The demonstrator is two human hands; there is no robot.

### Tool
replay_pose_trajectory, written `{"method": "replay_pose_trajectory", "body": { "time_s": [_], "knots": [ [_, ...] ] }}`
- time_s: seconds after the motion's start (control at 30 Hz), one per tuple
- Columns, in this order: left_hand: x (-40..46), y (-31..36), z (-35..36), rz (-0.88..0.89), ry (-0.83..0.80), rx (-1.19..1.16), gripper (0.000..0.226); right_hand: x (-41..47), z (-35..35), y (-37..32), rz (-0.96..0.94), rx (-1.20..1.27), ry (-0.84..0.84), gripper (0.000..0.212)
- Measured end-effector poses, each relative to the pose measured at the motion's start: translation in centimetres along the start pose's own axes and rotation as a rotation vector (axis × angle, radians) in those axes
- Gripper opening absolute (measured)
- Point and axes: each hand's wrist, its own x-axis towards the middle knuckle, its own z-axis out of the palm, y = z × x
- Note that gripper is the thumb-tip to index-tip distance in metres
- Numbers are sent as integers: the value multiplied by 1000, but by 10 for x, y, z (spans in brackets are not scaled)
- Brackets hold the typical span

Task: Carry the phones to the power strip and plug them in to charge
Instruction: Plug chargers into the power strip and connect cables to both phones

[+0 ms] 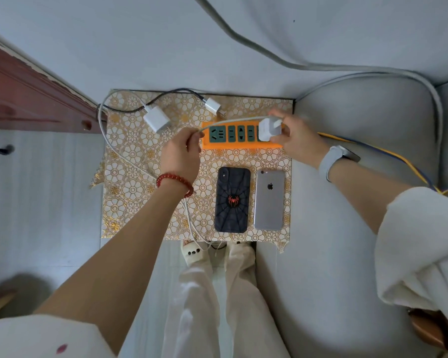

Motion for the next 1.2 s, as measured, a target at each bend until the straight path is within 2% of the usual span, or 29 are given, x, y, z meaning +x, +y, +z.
{"method": "replay_pose_trajectory", "body": {
  "time_s": [0.17, 0.3, 0.47, 0.63, 0.73, 0.87, 1.0, 1.07, 1.13, 1.2],
  "knots": [
    [0, -4, -2, -19, 10, -6, 23, -4, 16, -4, -73, -177, 134, 51],
    [-2, -10, 1, -13, 3, 5, 22, -4, 12, -2, -24, -320, 186, 52],
    [-6, -13, 5, -40, 24, 21, 22, 4, 7, -1, -60, -202, 55, 49],
    [2, -12, 5, -62, 6, -19, 23, 7, 13, -1, -135, -155, 178, 35],
    [10, -9, 4, -67, 14, -16, 23, 9, 17, 1, -144, -143, 150, 34],
    [11, -3, 0, -52, 2, -19, 22, 10, 17, 4, -66, -141, 110, 38],
    [-2, -2, -8, -94, -72, -57, 19, 8, 18, -2, -42, -164, 138, 36],
    [-13, -10, -12, -115, -131, -59, 14, 7, 20, -3, 28, -187, 144, 40],
    [-26, -23, -16, -159, -205, -49, 9, -2, 32, -7, 93, -175, 184, 52],
    [-41, -40, -20, -226, -287, -5, 11, -23, 52, -13, 90, -58, 274, 65]
  ]
}}
